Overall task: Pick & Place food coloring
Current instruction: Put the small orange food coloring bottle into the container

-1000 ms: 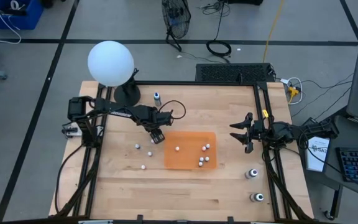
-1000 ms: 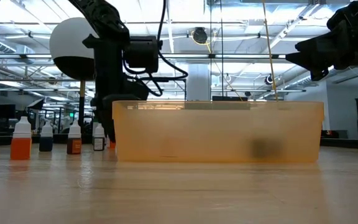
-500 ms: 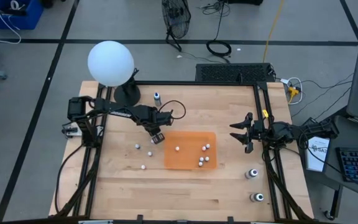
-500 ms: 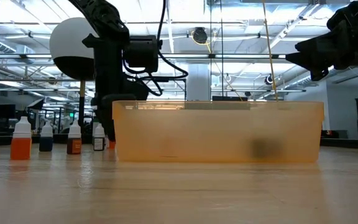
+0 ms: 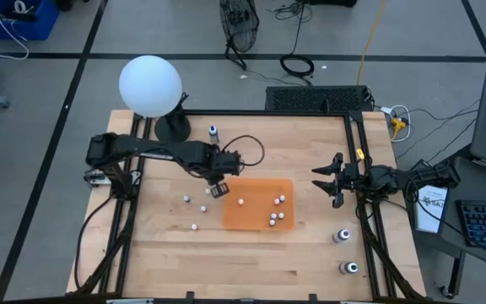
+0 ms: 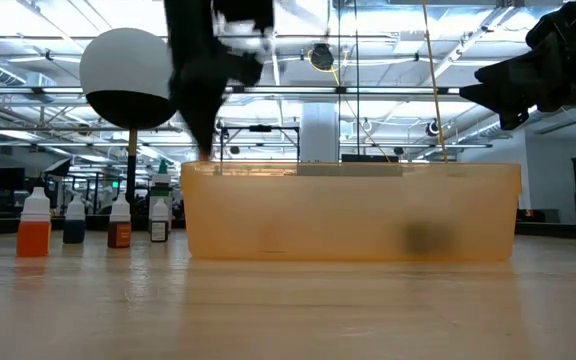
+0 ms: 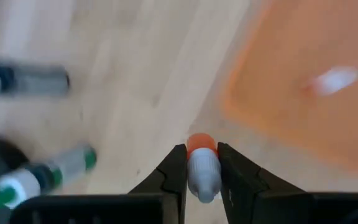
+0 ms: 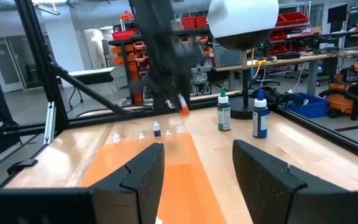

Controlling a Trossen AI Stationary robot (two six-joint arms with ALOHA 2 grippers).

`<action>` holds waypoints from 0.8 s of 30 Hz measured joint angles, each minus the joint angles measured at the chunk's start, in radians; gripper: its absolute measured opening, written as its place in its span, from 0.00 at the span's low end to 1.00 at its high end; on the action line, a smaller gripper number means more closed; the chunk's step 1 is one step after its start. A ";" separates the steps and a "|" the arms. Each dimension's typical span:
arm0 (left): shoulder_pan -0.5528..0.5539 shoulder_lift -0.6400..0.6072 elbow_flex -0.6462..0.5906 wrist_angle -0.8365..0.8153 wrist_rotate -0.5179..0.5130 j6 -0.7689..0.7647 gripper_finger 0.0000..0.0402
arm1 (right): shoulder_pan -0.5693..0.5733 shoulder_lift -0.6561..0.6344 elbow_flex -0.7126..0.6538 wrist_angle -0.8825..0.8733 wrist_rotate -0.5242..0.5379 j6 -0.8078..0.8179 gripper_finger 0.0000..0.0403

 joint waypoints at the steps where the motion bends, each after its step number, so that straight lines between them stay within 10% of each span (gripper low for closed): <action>1: -0.016 0.000 0.043 -0.009 -0.010 0.001 0.17 | 0.000 0.000 0.000 0.000 0.000 0.000 0.45; 24: -0.083 0.382 0.194 0.037 0.094 0.115 0.17 | 0.000 0.000 0.000 0.000 0.000 0.000 0.44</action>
